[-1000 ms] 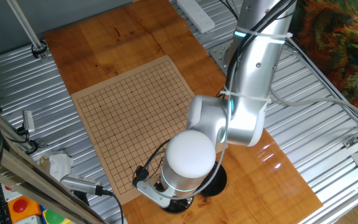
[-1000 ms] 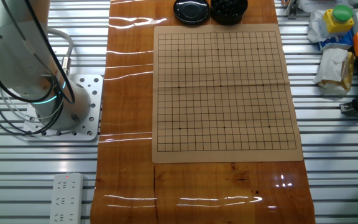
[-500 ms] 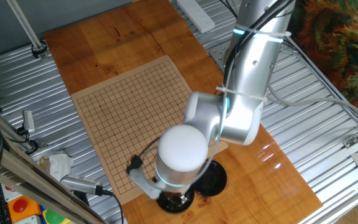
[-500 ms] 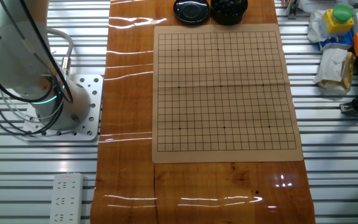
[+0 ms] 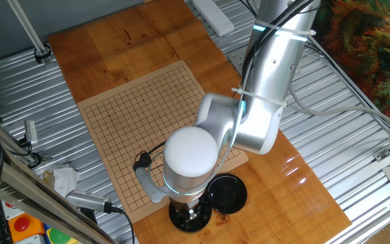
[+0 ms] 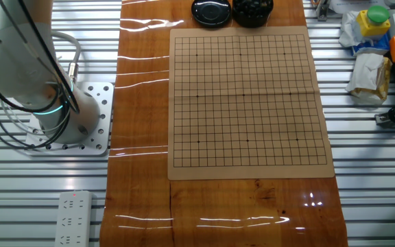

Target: Play the first move as black on the 3-4 point in the upper right corner of the Go board

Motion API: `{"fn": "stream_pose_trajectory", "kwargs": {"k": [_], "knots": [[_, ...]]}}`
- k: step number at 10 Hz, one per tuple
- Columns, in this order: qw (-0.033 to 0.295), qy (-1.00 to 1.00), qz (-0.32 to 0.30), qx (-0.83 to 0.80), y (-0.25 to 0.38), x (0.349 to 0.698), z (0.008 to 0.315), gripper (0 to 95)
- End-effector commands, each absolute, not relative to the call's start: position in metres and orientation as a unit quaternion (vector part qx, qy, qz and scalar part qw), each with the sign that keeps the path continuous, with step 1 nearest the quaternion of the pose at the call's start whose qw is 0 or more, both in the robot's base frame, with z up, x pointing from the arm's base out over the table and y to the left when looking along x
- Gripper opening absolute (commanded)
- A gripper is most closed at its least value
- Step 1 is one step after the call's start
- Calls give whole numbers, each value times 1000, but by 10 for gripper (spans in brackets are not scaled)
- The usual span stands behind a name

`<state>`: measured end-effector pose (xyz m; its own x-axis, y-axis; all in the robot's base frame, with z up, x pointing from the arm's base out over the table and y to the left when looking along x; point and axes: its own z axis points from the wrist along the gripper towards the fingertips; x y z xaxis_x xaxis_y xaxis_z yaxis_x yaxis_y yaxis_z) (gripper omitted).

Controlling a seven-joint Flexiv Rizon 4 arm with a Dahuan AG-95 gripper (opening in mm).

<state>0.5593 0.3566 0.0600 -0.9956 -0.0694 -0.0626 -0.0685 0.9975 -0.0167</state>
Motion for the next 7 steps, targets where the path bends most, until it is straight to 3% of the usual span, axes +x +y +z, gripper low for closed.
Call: {"fn": "stream_pose_trajectory", "kwargs": {"k": [1, 7], "knots": [[27, 999, -6, 46, 355, 559, 61, 0], [26, 996, 2, 83, 355, 559, 61, 0]]}}
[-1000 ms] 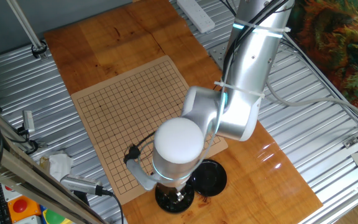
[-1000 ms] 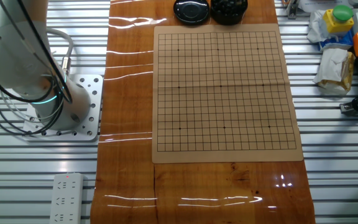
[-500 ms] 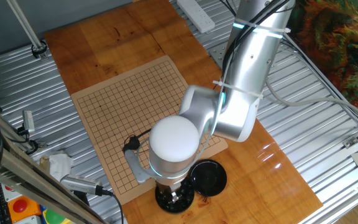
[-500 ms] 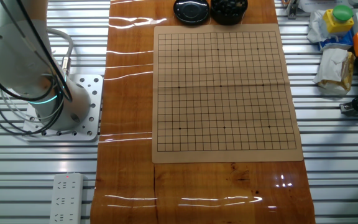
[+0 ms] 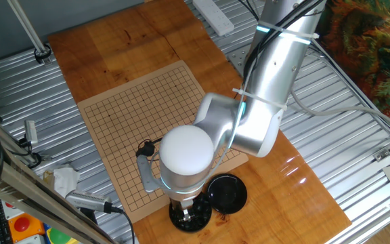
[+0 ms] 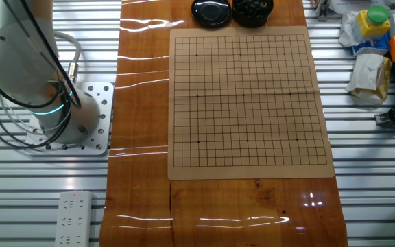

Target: Play the first move as black on the 3-4 point in the upper right corner of the Go board

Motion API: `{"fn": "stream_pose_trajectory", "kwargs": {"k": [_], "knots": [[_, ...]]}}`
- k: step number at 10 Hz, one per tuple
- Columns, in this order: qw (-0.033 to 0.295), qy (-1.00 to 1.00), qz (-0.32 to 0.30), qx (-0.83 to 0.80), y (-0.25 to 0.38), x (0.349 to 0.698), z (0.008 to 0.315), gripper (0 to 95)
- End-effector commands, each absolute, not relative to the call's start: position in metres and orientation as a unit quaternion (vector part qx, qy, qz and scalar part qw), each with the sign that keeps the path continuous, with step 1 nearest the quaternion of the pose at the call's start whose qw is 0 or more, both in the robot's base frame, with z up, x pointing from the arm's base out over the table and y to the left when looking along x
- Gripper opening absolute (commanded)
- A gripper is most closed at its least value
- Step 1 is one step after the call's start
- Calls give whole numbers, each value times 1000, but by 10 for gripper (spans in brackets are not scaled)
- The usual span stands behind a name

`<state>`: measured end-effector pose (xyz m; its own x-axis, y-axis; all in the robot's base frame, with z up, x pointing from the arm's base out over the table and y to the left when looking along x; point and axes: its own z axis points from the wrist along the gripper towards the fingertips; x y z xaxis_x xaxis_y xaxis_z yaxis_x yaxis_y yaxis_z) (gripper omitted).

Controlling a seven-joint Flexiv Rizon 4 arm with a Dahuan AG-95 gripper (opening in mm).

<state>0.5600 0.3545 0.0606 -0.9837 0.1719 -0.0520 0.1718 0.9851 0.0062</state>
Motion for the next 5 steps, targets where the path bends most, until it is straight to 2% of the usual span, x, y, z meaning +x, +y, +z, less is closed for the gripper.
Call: {"fn": "stream_pose_trajectory", "kwargs": {"k": [1, 5], "knots": [[26, 996, 2, 84, 355, 559, 61, 0], [14, 999, -12, -45, 354, 559, 61, 0]]}}
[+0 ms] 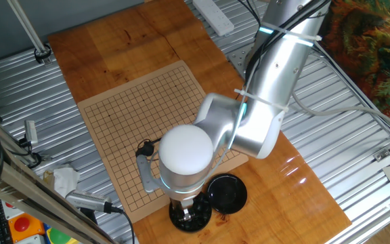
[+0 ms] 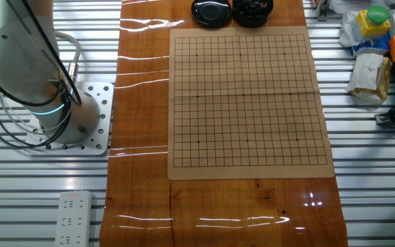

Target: Play the first move as black on the 3-4 point in the upper right corner of the Go board

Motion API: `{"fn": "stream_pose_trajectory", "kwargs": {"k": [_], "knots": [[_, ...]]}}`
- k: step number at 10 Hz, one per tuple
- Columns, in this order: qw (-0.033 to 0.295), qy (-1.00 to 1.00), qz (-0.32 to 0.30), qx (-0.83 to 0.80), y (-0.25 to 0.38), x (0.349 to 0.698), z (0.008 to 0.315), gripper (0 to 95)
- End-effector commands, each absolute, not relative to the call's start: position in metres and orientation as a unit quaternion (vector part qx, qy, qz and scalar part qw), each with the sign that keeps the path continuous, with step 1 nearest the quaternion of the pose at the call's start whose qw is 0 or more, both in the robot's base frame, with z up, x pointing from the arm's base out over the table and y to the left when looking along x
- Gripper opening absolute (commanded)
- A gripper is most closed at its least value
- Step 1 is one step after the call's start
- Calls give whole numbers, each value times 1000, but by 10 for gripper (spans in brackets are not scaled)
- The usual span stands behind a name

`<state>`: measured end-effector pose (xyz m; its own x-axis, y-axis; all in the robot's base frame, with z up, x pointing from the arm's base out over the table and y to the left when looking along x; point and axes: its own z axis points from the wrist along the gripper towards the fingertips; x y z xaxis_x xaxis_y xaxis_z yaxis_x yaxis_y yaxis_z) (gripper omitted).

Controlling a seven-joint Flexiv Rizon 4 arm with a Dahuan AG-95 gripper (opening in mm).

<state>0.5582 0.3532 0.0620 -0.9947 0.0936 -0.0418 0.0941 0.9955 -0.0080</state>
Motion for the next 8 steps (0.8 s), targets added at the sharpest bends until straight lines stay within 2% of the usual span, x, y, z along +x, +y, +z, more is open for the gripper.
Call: {"fn": "stream_pose_trajectory", "kwargs": {"k": [1, 4, 8], "knots": [[14, 996, -10, -88, 354, 559, 61, 0], [4, 967, -8, -255, 354, 559, 61, 0], [8, 944, -6, -330, 354, 559, 61, 0]]}}
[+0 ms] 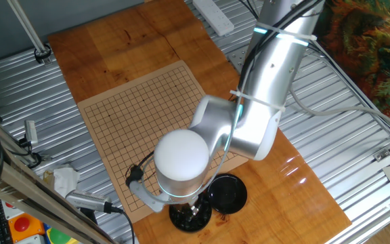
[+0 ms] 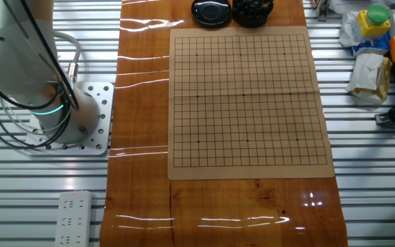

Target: Play the first move as black on the 3-4 point in the upper right corner of the Go board

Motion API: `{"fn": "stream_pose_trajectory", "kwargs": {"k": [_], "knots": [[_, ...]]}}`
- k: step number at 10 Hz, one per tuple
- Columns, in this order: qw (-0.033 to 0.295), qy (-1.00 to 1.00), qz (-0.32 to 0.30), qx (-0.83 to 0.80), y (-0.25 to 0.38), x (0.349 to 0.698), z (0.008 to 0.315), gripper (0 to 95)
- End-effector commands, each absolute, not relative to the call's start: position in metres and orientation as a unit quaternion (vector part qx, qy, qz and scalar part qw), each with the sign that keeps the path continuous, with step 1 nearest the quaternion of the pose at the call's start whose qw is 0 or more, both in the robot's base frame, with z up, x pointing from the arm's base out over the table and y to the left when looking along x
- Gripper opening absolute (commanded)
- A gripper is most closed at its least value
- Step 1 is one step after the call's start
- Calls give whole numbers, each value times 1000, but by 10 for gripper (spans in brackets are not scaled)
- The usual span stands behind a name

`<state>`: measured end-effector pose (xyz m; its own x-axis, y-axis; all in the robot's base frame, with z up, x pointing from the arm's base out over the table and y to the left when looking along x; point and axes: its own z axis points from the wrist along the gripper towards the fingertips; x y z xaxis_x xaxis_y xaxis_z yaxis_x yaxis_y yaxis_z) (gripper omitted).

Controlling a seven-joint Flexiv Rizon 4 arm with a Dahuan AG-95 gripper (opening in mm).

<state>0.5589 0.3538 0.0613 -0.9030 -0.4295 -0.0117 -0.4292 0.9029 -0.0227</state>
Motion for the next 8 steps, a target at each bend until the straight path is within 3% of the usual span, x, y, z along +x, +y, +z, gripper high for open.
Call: {"fn": "stream_pose_trajectory", "kwargs": {"k": [1, 2, 3, 5, 6, 7, 8], "knots": [[5, 942, -4, -336, 355, 559, 61, 0], [4, 942, -1, -335, 355, 559, 61, 0], [0, 940, 3, -341, 355, 558, 61, 380], [-2, 939, 7, -344, 355, 558, 61, 760], [-1, 939, 10, -343, 355, 558, 61, 760], [-2, 940, 10, -342, 355, 558, 61, 570], [-2, 940, 10, -340, 355, 558, 61, 570]]}}
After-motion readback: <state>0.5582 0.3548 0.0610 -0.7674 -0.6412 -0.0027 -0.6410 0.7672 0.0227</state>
